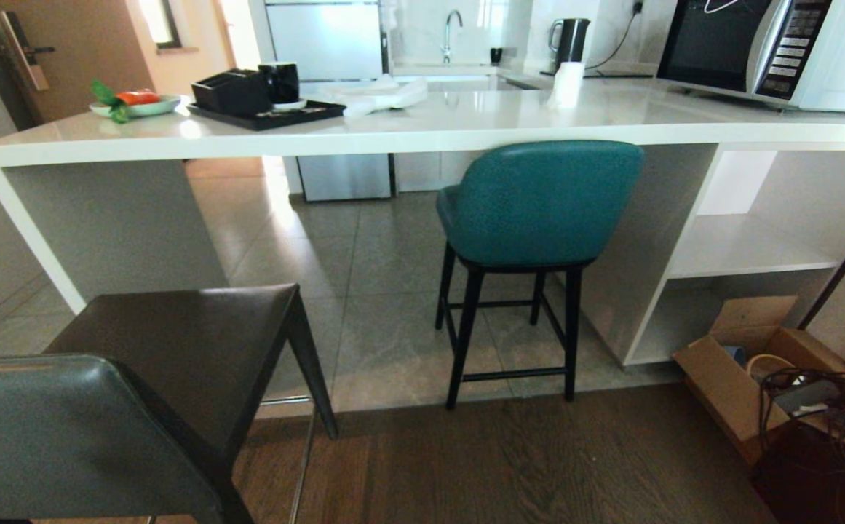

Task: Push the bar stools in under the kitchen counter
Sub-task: Push the gray chair back under the dining table

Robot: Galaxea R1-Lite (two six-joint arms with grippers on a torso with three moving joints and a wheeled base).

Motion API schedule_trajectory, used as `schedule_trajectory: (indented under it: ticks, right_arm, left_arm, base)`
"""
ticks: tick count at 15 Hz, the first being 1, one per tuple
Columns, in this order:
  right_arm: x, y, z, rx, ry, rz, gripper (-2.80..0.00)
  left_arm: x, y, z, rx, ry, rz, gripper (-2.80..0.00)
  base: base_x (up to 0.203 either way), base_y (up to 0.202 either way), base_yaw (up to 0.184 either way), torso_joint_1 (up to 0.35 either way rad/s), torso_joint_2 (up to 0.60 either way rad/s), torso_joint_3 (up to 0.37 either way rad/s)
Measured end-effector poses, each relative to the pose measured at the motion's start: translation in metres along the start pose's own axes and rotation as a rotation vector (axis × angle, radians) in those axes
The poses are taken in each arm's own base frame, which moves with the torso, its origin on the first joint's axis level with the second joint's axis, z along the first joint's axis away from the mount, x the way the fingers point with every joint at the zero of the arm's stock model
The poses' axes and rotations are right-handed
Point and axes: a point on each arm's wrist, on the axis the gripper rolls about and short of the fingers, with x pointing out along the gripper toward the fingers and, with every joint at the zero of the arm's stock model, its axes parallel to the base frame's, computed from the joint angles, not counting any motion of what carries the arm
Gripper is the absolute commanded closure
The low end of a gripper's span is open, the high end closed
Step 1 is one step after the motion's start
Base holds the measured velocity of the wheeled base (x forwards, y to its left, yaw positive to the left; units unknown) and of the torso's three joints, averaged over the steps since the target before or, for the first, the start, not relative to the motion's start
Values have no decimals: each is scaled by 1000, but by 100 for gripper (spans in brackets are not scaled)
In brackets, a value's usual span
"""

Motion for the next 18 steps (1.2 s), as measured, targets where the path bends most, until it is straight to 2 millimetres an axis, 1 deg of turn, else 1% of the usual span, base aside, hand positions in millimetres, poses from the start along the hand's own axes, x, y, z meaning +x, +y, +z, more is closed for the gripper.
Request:
schedule_trajectory:
  ticks: [18]
  right_arm:
    - [0, 0, 0, 0, 0, -1, 0]
  left_arm:
    - [0, 0, 0, 0, 0, 0, 0]
  base:
    - [0, 197, -2, 3, 1, 3]
